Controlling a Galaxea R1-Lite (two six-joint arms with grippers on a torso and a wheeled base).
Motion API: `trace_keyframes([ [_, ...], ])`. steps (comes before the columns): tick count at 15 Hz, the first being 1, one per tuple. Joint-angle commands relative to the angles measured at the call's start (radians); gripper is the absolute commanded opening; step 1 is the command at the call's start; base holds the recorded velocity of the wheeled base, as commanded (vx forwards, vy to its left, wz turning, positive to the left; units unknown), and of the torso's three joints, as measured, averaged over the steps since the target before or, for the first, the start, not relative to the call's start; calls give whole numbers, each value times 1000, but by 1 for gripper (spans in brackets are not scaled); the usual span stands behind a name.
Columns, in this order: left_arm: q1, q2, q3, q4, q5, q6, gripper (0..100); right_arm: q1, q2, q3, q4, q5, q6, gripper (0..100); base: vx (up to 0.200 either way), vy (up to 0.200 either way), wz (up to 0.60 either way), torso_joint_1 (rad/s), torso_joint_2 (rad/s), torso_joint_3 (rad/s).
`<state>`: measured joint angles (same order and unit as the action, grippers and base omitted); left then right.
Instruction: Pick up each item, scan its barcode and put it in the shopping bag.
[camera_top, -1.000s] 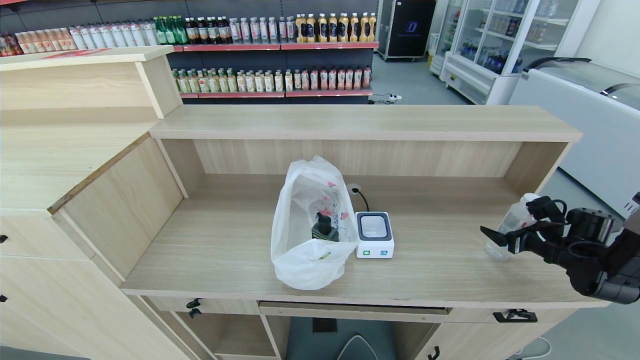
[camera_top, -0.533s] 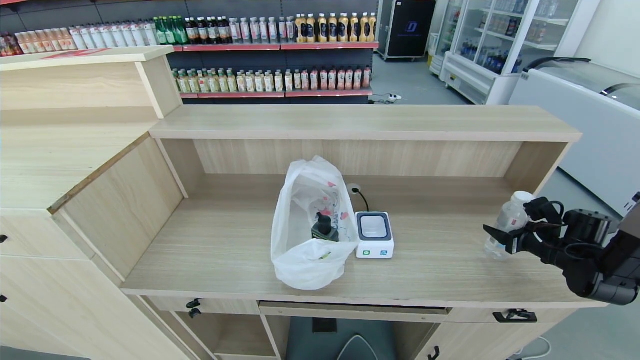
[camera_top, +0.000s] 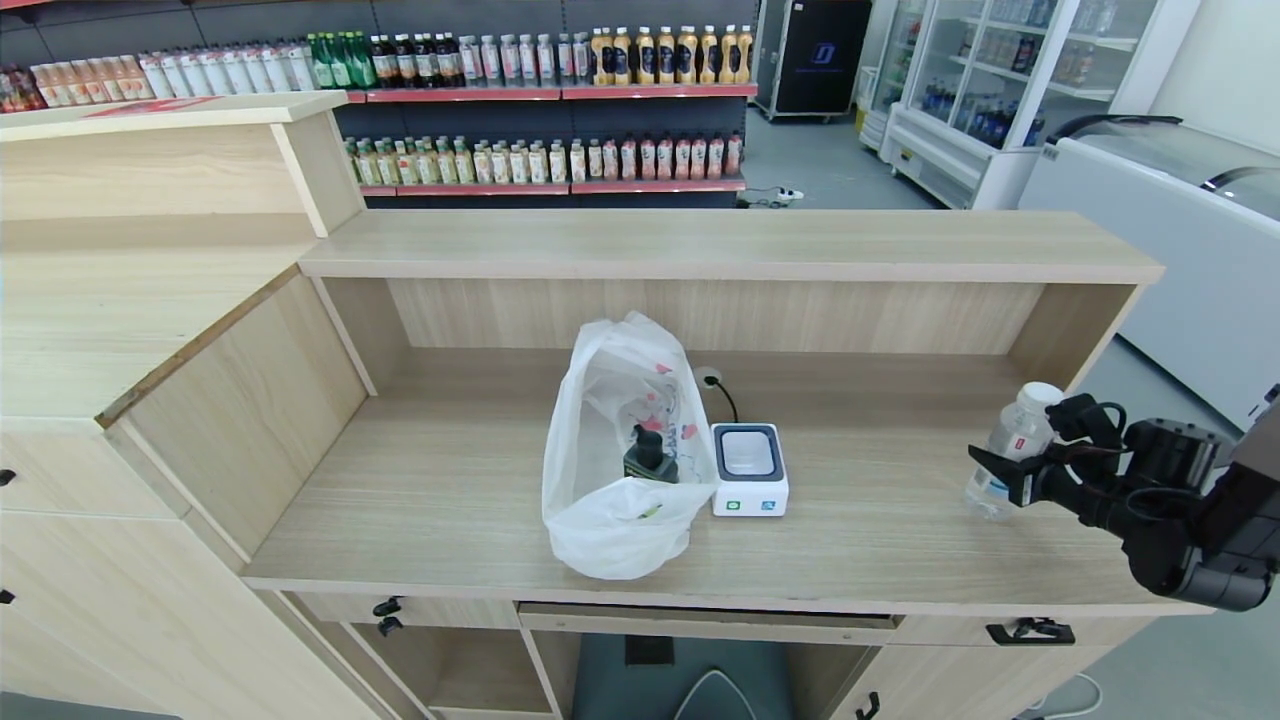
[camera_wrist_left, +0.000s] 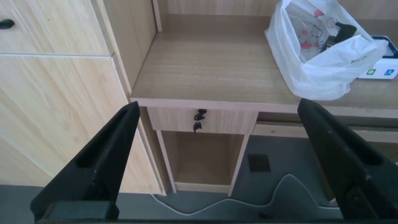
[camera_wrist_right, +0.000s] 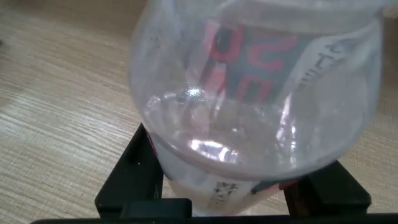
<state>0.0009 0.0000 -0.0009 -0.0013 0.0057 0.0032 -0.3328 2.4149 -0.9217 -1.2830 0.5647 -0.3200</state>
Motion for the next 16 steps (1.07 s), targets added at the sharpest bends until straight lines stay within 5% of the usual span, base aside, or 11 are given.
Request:
trace_keyframes([
  [1, 1, 0, -1, 1, 0, 0, 100, 0, 1, 0, -1, 0, 1, 0, 0, 0, 0, 0, 0, 0],
  [6, 1, 0, 1, 0, 0, 0, 100, 12, -109, 7, 54, -57, 167, 0, 0, 0, 0, 0, 0, 0],
  [11, 1, 0, -1, 0, 0, 0, 100, 54, -459, -74, 511, -85, 432, 0, 0, 0, 0, 0, 0, 0],
  [15, 1, 0, -1, 0, 0, 0, 100, 155, -678, -238, 850, -74, 647, 0, 0, 0, 0, 0, 0, 0],
  [16, 1, 0, 1, 0, 0, 0, 100, 239, -790, -307, 1005, -37, 734, 0, 0, 0, 0, 0, 0, 0],
])
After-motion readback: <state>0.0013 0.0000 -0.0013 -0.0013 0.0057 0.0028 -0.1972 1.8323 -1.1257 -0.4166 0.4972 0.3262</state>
